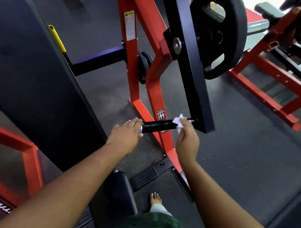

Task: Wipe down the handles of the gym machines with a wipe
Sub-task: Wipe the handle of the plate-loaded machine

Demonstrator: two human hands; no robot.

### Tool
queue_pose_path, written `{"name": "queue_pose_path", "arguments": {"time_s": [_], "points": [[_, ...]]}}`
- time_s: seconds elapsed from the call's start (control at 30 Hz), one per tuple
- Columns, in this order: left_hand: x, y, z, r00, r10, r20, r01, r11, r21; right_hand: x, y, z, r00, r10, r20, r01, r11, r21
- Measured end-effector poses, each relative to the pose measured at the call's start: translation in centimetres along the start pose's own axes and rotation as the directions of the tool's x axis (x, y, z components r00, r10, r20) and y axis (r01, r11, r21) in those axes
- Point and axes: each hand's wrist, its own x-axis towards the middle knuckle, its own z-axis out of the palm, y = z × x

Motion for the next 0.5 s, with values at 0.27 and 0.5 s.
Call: {"name": "queue_pose_path", "arguments": {"time_s": [0.27, 0.5], "points": [[1.7, 1.2, -0.5, 0.997, 0.079, 0.007, -0.079, 0.986, 0.148, -1.5, -3.1, 4.3, 0.985, -0.048, 0.163, 0.057, 0.997, -0.051], [2.2, 1.1, 0.0, 0.997, 0.073, 0.025, -0.074, 0.997, 0.037, -2.7, -4.6, -0.1, 0.971, -0.138, 0.193, 0.099, 0.975, 0.201]]}}
